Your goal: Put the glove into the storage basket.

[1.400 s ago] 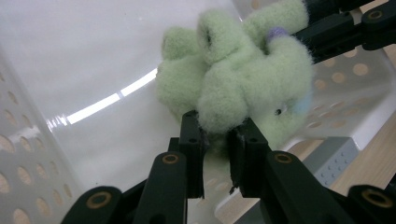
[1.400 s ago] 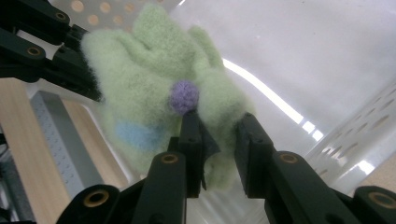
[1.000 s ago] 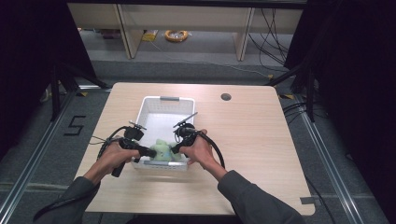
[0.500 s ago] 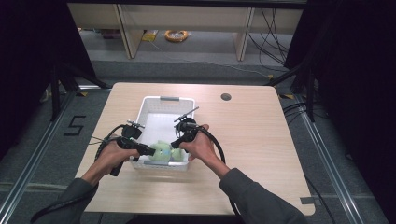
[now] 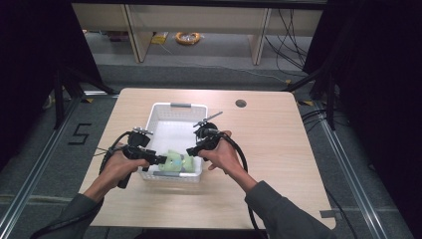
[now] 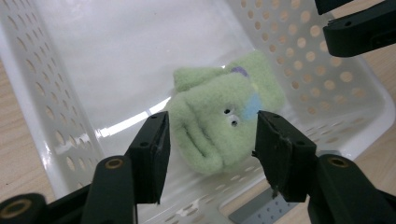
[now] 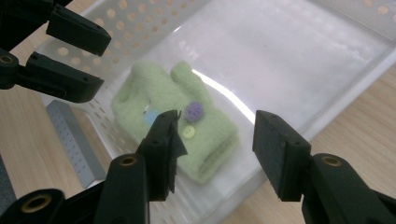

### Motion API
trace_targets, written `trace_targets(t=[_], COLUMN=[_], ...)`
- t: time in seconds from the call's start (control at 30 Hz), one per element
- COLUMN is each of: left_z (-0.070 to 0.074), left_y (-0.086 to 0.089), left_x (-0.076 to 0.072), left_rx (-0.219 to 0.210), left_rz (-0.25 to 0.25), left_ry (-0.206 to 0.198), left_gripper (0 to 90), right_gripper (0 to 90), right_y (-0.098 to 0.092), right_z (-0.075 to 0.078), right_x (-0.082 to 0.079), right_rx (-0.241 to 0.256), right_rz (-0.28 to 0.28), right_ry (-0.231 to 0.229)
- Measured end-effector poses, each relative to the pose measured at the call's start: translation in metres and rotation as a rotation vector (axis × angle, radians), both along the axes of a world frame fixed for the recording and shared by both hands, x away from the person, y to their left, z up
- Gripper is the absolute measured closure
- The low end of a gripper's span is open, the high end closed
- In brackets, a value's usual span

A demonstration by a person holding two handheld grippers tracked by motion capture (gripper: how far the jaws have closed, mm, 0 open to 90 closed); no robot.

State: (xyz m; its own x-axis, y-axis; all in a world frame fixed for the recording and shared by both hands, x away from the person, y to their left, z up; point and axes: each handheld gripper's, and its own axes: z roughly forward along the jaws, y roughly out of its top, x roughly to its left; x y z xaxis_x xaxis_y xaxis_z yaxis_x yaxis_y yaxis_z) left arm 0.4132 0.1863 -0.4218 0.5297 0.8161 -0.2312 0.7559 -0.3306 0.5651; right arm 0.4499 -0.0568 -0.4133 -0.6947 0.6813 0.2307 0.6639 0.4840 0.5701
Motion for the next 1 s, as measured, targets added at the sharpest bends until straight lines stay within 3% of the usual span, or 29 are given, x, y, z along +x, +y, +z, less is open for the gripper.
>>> trace_targets(t=[0.1, 0.2, 0.23, 0.33, 0.6, 0.8, 0.83, 0.93, 0.97, 1.0], left_z=[0.002, 0.006, 0.007, 0.012, 0.018, 0.018, 0.017, 0.018, 0.018, 0.019], left_y=[-0.001, -0.002, -0.003, -0.006, -0.019, -0.028, -0.032, -0.033, -0.036, -0.035], left_x=[-0.003, -0.008, -0.010, -0.017, -0.042, -0.058, -0.061, -0.067, -0.069, -0.071], left_rx=[-0.012, -0.032, -0.044, -0.072, -0.139, -0.171, -0.199, -0.209, -0.225, -0.213], left_rz=[0.011, 0.024, 0.035, 0.015, -0.031, -0.064, -0.057, -0.085, -0.072, -0.091], left_ry=[-0.016, -0.034, -0.040, -0.060, -0.099, -0.103, -0.105, -0.122, -0.128, -0.127], left_gripper=[42.1, 40.5, 40.1, 38.8, 34.8, 32.5, 32.1, 30.8, 30.1, 29.1], right_gripper=[50.6, 49.8, 49.8, 49.1, 44.6, 39.8, 39.4, 39.1, 39.0, 38.9], right_y=[-0.007, -0.017, -0.019, -0.029, -0.057, -0.081, -0.084, -0.094, -0.097, -0.100], right_z=[0.004, 0.006, 0.008, 0.009, 0.012, 0.015, 0.015, 0.014, 0.014, 0.014], right_x=[-0.002, -0.005, -0.007, -0.011, -0.022, -0.031, -0.032, -0.035, -0.036, -0.037], right_rx=[0.002, 0.045, 0.034, 0.077, 0.117, 0.141, 0.150, 0.168, 0.172, 0.177], right_rz=[-0.016, 0.014, -0.015, 0.004, -0.008, -0.021, -0.024, -0.027, -0.027, -0.027], right_ry=[0.003, -0.034, -0.006, -0.032, -0.055, -0.108, -0.105, -0.112, -0.111, -0.112])
